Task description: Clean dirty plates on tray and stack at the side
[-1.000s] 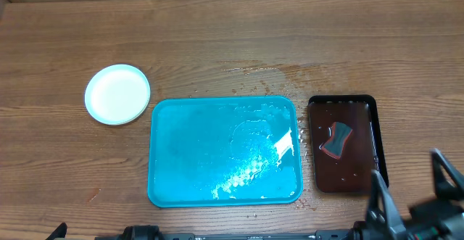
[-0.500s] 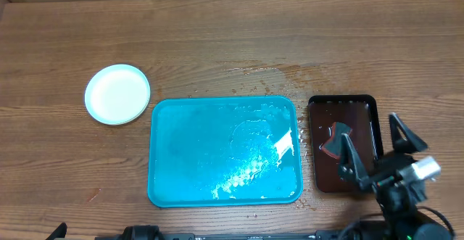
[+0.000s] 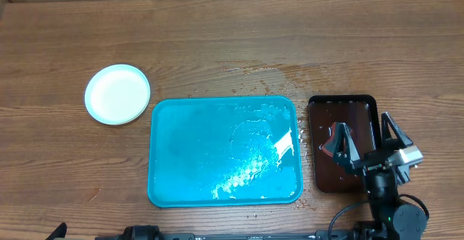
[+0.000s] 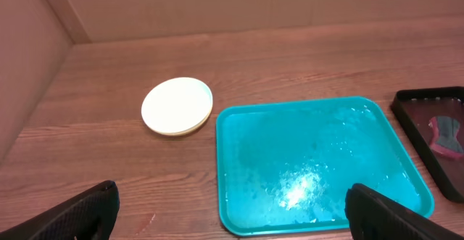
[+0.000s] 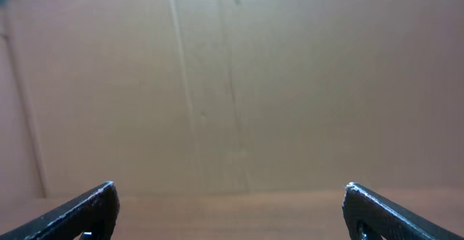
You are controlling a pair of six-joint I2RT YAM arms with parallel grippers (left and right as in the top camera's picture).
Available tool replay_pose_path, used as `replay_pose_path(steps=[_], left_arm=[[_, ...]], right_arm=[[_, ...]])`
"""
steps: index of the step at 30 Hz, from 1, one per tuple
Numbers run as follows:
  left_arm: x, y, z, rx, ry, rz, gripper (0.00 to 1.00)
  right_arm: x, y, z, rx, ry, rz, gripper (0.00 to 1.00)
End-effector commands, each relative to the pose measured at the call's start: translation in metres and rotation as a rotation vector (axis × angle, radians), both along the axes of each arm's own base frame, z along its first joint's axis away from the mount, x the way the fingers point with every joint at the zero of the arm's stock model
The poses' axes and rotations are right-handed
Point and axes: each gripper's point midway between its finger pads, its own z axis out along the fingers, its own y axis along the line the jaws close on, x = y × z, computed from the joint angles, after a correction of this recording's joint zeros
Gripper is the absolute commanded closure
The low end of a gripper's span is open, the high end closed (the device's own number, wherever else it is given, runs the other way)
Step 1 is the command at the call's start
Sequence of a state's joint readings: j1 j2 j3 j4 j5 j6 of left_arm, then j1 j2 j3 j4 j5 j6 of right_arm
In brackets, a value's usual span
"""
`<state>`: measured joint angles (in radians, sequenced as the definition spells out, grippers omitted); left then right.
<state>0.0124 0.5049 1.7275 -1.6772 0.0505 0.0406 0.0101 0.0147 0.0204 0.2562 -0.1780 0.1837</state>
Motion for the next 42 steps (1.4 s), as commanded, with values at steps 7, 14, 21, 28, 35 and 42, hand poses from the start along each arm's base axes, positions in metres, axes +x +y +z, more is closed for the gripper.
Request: replay_pose_path(steps=[7, 14, 21, 28, 35, 42], left_arm=[[0.0, 0.001, 0.001, 0.01, -0.002, -0.004, 0.0], [0.0, 0.001, 0.001, 0.01, -0.002, -0.004, 0.0], [0.0, 0.001, 0.001, 0.01, -0.002, -0.004, 0.0], [0.0, 0.001, 0.001, 0.01, -0.002, -0.004, 0.0], [0.0, 0.001, 0.001, 0.01, -0.002, -0.004, 0.0], [0.0, 0.001, 0.001, 0.01, -0.002, -0.004, 0.0]], right_arm=[[0.014, -0.012, -0.061, 0.024, 0.246, -0.069, 0.0], [0.014, -0.012, -0.083, 0.06, 0.343, -0.067, 0.0], [0.014, -0.012, -0.083, 0.059, 0.343, -0.065, 0.0], [0.014, -0.012, -0.083, 0.059, 0.343, -0.065, 0.0], [0.014, -0.012, -0.083, 0.059, 0.343, -0.065, 0.0], [0.014, -0.012, -0.083, 0.059, 0.343, -0.065, 0.0]])
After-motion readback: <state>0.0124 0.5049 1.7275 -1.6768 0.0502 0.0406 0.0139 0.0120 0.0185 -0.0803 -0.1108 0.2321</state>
